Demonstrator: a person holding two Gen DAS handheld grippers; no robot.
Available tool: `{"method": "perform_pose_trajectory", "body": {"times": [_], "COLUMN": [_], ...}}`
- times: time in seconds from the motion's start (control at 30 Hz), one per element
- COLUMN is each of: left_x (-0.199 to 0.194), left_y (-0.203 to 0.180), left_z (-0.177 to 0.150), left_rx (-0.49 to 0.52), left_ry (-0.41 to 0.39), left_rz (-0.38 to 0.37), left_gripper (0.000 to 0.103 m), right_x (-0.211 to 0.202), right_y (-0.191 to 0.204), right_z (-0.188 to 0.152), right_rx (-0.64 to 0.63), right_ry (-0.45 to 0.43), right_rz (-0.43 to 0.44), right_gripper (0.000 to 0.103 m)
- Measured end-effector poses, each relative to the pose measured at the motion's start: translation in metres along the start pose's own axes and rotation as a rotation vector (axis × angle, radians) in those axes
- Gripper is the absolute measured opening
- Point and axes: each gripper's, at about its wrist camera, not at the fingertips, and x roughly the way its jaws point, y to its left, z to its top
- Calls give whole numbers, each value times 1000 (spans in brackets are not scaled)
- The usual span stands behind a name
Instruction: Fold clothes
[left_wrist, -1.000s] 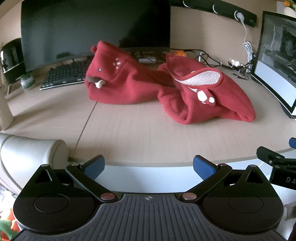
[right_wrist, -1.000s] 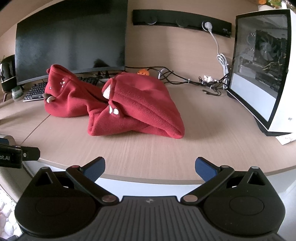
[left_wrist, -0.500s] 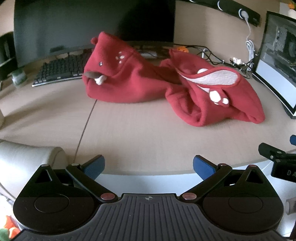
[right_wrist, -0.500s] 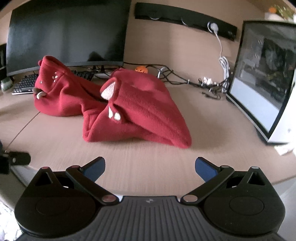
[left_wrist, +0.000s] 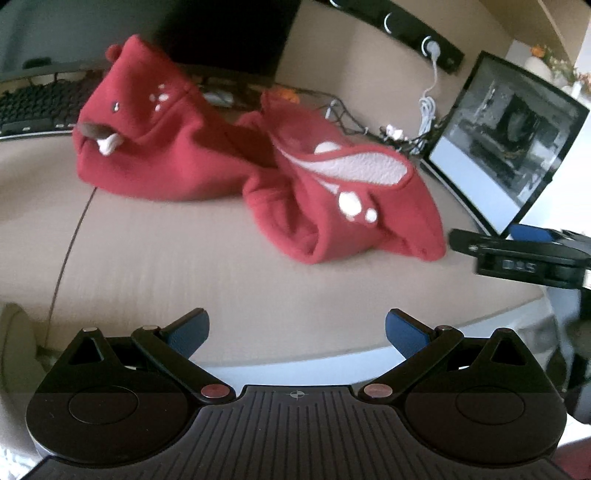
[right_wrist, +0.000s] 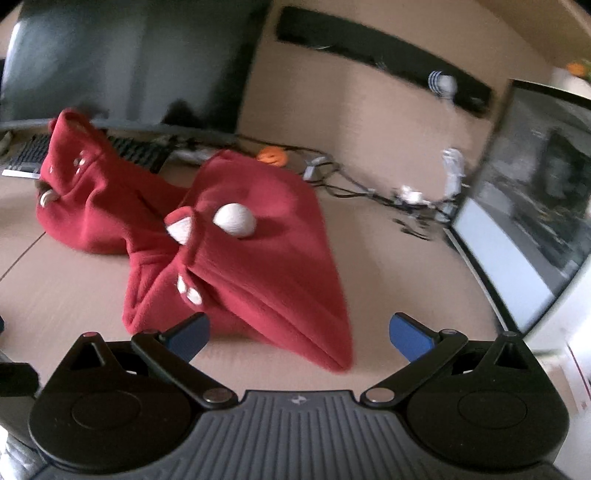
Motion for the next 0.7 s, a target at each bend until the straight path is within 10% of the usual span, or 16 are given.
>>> {"method": "perform_pose_trajectory", "body": {"times": [0.33, 0.53, 0.7], "left_x": [27, 59, 102], "left_y": [-9, -49, -82], "left_z": [27, 54, 90], "left_rx": [-102, -60, -41], "left_ry": [-17, 1, 6], "left_rz": [28, 34, -40], "left_gripper": [103, 103, 103], "right_x": [85, 78, 82], "right_y": [4, -137, -205], "right_z": [24, 30, 5], "right_rx": [-181, 290, 358], "right_ry": [-2, -117, -49], "right_rz": [43, -146, -222], "right_gripper": [103, 103, 103]}}
